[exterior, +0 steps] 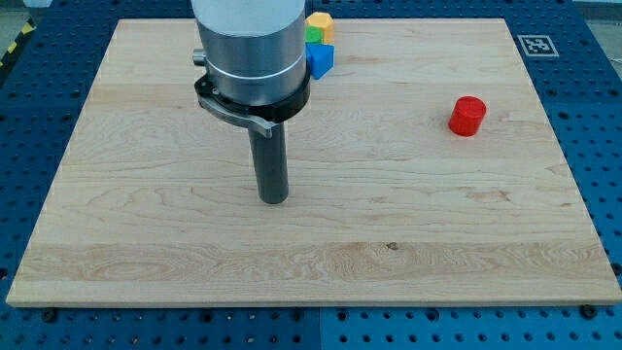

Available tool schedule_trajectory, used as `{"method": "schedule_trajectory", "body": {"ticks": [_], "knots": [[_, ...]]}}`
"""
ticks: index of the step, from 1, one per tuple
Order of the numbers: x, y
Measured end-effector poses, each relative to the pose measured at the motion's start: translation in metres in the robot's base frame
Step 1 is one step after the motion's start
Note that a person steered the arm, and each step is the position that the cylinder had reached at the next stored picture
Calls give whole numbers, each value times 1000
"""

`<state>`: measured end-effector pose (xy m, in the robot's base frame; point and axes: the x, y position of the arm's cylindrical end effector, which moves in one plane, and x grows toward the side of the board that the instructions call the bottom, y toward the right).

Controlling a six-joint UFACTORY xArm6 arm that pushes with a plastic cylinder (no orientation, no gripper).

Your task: Move the red circle to the center of the board

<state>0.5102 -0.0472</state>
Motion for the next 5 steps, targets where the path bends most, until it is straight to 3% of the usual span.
{"method": "schedule_trajectory", "body": {"ticks": [1, 5], "knots": [[0, 7], [0, 185]]}}
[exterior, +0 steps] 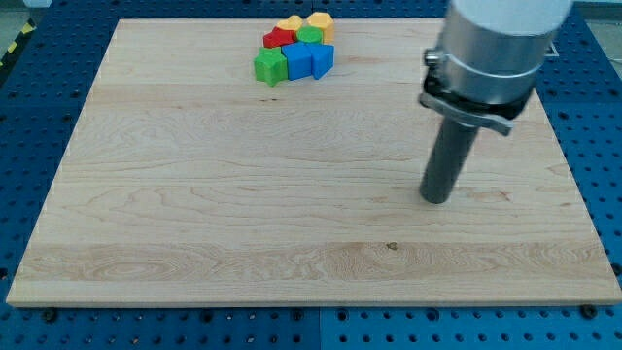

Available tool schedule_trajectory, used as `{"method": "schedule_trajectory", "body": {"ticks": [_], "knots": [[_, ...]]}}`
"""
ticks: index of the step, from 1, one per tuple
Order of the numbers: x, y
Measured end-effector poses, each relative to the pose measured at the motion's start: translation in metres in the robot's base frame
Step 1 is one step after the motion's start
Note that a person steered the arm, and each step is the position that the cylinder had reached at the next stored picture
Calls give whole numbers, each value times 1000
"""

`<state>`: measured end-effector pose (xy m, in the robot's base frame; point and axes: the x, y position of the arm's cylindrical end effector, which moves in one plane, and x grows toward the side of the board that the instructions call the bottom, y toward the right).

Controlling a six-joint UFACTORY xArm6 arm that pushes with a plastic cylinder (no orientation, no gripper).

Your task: Move the red circle to the center of the board

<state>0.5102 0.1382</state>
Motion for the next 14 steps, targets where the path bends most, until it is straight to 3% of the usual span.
{"method": "schedule_trajectory", "body": {"ticks": [1, 2, 3, 4, 6, 8, 12, 14], "knots": [[2, 3], [2, 90], [2, 131], [-10, 131], [-90, 131], [-126, 130], [-105, 126], [-105, 80]]}}
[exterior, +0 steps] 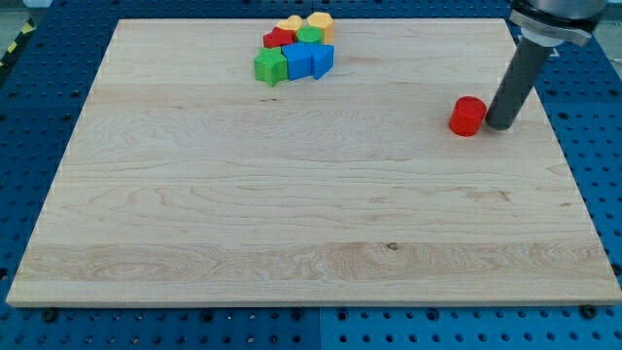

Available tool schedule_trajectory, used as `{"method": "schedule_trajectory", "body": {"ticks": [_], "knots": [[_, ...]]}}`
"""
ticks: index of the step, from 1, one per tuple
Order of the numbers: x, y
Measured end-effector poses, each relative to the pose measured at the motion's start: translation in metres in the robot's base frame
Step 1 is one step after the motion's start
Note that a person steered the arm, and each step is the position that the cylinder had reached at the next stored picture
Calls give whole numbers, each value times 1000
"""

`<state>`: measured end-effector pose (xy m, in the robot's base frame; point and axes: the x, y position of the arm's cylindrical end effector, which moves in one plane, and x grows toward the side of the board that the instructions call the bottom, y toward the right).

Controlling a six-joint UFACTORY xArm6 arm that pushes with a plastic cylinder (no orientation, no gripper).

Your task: Move the red circle to the center of the board

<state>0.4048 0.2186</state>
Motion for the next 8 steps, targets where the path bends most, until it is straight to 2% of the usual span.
{"method": "schedule_trajectory", "body": {"ticks": [3, 8], "knots": [[-4, -77], [-20, -92]]}}
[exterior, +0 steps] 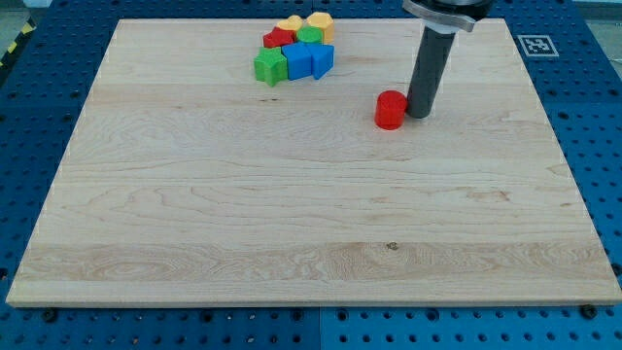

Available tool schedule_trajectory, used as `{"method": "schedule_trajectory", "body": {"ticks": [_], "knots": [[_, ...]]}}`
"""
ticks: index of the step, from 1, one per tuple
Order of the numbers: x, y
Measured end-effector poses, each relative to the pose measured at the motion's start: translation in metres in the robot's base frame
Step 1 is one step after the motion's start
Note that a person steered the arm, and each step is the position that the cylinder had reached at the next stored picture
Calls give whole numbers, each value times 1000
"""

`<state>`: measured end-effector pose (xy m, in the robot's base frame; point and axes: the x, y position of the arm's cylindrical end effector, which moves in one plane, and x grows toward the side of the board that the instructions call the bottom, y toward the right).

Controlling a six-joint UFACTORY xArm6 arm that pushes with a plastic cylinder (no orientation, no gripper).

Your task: Move the red circle to the center of the board

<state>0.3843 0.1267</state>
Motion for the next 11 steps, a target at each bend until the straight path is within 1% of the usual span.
{"method": "schedule_trajectory", "body": {"ticks": [6, 9, 10, 11], "knots": [[0, -83], [0, -87], [-11, -86], [-77, -66]]}}
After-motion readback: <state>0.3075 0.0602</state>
